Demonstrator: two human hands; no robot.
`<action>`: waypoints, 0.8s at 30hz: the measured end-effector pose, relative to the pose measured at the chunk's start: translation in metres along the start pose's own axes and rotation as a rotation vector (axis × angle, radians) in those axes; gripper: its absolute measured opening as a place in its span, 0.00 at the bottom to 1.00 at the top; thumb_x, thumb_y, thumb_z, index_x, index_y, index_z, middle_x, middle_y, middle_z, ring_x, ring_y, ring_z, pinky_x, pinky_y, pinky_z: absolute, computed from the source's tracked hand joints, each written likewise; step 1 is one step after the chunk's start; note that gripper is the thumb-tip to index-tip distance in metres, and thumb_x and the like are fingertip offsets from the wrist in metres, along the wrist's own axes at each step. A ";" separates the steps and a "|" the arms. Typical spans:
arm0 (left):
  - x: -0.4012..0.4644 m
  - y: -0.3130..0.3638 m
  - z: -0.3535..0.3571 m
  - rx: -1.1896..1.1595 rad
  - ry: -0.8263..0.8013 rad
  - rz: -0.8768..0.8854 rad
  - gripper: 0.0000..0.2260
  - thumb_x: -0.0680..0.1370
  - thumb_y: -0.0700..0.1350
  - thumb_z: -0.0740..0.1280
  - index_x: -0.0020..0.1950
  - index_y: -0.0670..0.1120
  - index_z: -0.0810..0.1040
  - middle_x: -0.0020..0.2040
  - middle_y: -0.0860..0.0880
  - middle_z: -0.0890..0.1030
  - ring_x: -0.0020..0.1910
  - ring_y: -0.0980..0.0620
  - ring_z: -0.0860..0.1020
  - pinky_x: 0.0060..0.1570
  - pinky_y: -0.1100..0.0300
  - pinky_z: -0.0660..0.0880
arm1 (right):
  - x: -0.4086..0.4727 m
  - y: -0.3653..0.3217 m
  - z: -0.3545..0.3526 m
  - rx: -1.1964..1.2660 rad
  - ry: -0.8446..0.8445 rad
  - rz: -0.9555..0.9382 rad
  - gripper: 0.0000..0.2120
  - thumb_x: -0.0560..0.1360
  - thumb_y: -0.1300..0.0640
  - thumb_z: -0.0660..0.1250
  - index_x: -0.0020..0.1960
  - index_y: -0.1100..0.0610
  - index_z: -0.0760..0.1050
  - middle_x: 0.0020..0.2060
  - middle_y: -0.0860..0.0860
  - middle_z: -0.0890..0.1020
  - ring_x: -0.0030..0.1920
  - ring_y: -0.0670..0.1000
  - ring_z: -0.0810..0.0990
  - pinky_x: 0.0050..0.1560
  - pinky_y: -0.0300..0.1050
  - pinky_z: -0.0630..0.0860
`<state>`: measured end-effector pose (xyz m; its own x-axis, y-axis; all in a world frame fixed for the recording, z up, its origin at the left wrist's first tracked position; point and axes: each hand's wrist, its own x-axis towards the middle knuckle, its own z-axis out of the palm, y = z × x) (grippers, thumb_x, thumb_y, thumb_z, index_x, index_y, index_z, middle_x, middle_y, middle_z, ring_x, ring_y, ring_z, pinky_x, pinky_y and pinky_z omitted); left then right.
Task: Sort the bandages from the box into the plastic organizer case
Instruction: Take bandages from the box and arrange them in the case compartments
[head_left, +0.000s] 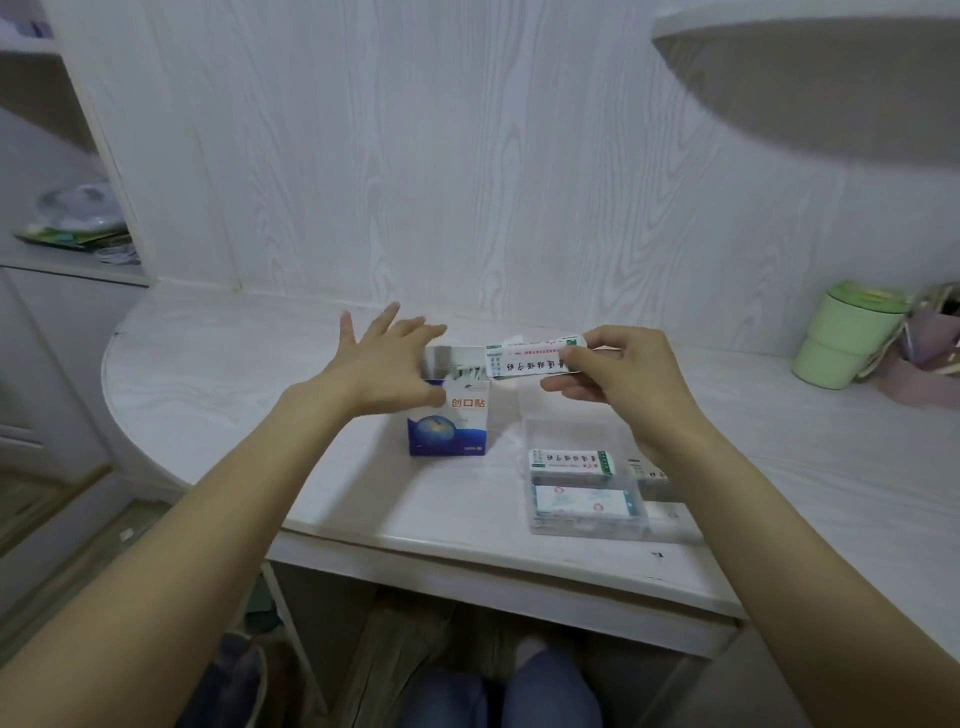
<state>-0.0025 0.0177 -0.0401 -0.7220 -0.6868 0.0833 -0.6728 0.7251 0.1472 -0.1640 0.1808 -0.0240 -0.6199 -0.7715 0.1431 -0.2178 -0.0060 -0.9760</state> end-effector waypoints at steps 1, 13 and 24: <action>-0.005 0.009 -0.004 -0.094 0.074 0.054 0.34 0.72 0.56 0.64 0.76 0.55 0.56 0.77 0.53 0.55 0.77 0.53 0.44 0.72 0.40 0.39 | -0.002 0.002 -0.005 0.025 -0.022 0.014 0.05 0.76 0.65 0.67 0.42 0.64 0.78 0.40 0.58 0.85 0.38 0.52 0.85 0.39 0.37 0.81; -0.031 0.116 0.009 -1.084 -0.259 0.015 0.19 0.81 0.55 0.55 0.58 0.43 0.77 0.47 0.44 0.84 0.43 0.50 0.83 0.45 0.60 0.79 | -0.017 0.024 -0.050 -0.030 -0.171 -0.119 0.04 0.74 0.66 0.68 0.45 0.61 0.81 0.38 0.56 0.85 0.38 0.49 0.84 0.43 0.36 0.80; -0.034 0.133 0.027 -1.322 -0.188 0.037 0.08 0.79 0.41 0.63 0.54 0.39 0.79 0.44 0.41 0.84 0.35 0.53 0.83 0.38 0.63 0.81 | -0.022 0.030 -0.071 -0.069 -0.119 -0.067 0.12 0.69 0.63 0.74 0.51 0.54 0.79 0.39 0.55 0.85 0.38 0.50 0.84 0.43 0.39 0.81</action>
<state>-0.0723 0.1390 -0.0502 -0.8193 -0.5733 -0.0123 -0.0685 0.0766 0.9947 -0.2109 0.2429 -0.0451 -0.5092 -0.8409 0.1835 -0.3096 -0.0199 -0.9506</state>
